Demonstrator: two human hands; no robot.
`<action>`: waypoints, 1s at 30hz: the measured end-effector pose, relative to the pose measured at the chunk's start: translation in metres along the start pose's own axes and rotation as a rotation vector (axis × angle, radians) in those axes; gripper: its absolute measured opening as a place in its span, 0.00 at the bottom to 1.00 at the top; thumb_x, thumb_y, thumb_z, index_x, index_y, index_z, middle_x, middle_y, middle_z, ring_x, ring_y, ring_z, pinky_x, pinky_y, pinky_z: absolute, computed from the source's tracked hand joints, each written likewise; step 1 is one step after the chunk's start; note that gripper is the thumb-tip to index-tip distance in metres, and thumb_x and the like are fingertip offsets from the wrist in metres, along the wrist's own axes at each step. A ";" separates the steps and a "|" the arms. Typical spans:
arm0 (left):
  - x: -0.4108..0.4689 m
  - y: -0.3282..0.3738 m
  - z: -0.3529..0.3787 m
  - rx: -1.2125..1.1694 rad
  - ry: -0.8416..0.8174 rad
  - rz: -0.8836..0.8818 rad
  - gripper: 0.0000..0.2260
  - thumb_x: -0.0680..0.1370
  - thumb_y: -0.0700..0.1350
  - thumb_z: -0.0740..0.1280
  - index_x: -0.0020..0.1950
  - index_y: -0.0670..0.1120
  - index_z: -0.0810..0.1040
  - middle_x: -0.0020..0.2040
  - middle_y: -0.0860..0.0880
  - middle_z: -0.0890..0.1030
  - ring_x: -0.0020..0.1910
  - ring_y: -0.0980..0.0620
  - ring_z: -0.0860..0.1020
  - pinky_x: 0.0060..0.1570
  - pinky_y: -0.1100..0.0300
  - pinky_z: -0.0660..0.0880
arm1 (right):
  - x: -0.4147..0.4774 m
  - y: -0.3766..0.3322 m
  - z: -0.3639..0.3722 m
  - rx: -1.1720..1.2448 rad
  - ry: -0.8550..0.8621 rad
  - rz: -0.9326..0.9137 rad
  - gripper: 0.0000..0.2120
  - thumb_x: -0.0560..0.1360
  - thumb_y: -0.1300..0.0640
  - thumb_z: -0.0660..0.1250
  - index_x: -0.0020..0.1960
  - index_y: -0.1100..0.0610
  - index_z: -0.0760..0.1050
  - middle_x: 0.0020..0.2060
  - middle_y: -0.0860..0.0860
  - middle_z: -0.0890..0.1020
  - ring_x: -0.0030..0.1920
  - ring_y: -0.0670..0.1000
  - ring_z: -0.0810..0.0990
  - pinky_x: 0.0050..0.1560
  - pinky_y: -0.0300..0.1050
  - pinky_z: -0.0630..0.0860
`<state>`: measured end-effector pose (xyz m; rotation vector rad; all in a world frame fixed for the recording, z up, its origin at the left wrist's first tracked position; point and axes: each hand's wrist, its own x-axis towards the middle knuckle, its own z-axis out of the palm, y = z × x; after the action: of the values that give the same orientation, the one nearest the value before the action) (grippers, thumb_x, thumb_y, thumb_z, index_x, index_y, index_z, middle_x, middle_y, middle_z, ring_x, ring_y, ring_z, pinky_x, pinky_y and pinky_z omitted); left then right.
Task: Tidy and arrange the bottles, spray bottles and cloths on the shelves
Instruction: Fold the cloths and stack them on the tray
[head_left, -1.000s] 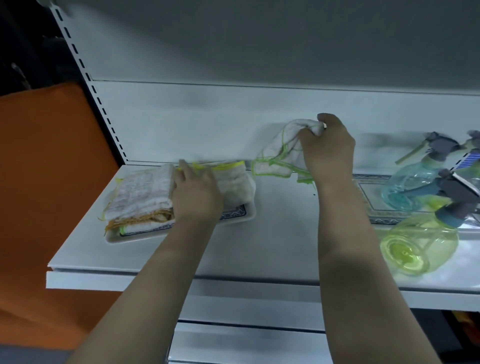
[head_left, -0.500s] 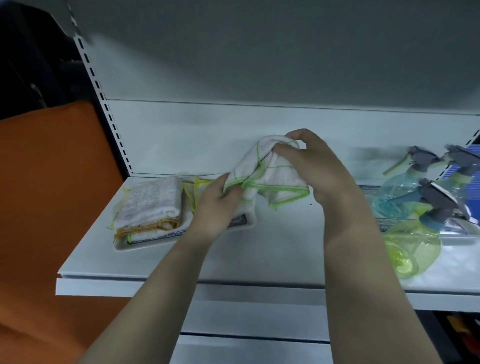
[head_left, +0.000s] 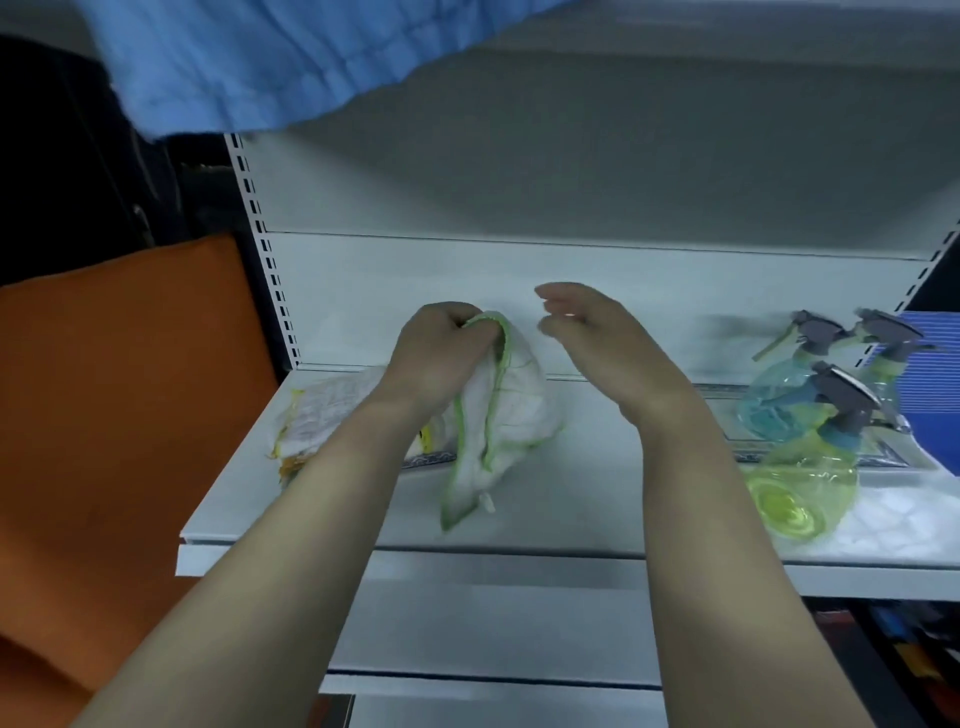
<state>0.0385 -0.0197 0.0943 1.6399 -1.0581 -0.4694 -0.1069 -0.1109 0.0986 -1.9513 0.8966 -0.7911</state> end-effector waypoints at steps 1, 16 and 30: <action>-0.001 0.004 -0.003 0.046 -0.010 -0.001 0.11 0.73 0.45 0.63 0.34 0.40 0.70 0.29 0.49 0.63 0.29 0.51 0.62 0.31 0.60 0.58 | -0.003 -0.004 0.003 -0.020 -0.067 0.001 0.23 0.75 0.47 0.69 0.69 0.40 0.71 0.63 0.40 0.74 0.64 0.41 0.73 0.60 0.41 0.71; -0.012 0.041 -0.034 0.447 -0.028 0.063 0.08 0.74 0.51 0.64 0.46 0.47 0.77 0.40 0.52 0.76 0.37 0.50 0.74 0.35 0.59 0.68 | -0.033 -0.026 0.009 -0.996 0.136 0.130 0.22 0.76 0.54 0.64 0.70 0.48 0.66 0.62 0.53 0.70 0.65 0.58 0.66 0.51 0.50 0.64; -0.007 0.029 -0.070 0.310 -0.074 0.047 0.03 0.74 0.46 0.67 0.42 0.48 0.79 0.30 0.54 0.78 0.30 0.53 0.73 0.33 0.60 0.68 | -0.028 -0.023 -0.031 -0.855 0.103 0.080 0.21 0.75 0.67 0.55 0.60 0.49 0.75 0.52 0.53 0.77 0.49 0.57 0.77 0.46 0.47 0.75</action>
<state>0.0759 0.0245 0.1437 1.8746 -1.2710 -0.3495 -0.1401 -0.0916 0.1271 -2.5808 1.5400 -0.4895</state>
